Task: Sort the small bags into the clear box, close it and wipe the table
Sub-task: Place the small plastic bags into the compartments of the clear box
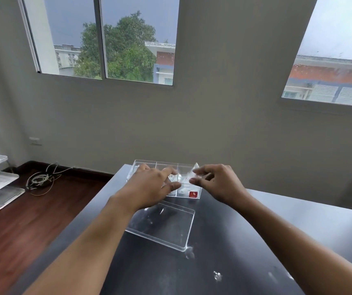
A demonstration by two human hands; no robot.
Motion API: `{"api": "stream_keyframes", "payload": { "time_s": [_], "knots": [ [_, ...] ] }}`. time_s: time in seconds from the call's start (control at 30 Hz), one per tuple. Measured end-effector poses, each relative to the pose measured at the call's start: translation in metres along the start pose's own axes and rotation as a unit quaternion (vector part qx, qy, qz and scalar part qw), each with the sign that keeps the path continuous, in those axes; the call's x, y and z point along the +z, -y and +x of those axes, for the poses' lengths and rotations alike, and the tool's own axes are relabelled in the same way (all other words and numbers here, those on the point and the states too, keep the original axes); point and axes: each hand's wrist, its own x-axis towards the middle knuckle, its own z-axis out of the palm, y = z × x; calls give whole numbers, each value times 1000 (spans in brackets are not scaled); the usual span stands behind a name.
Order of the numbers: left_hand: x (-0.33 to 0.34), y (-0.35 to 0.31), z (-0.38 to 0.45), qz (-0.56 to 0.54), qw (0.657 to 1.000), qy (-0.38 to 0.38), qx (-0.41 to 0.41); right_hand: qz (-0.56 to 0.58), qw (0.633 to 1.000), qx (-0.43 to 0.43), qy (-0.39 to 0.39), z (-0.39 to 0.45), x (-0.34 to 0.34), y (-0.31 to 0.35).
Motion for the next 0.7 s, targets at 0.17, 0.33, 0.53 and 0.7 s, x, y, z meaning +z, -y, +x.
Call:
{"api": "stream_keyframes", "payload": {
  "time_s": [0.17, 0.33, 0.53, 0.7],
  "knots": [
    [5, 8, 1, 46, 999, 9, 12, -157, 982, -91, 55, 2, 2, 1],
    [9, 5, 2, 52, 999, -3, 15, -252, 956, -91, 120, 2, 5, 4],
    [8, 2, 4, 60, 998, -22, 26, -328, 921, -83, 192, 5, 7, 6],
    [14, 11, 7, 51, 997, -43, 32, -341, 908, -63, 234, 9, 9, 9]
  ]
}}
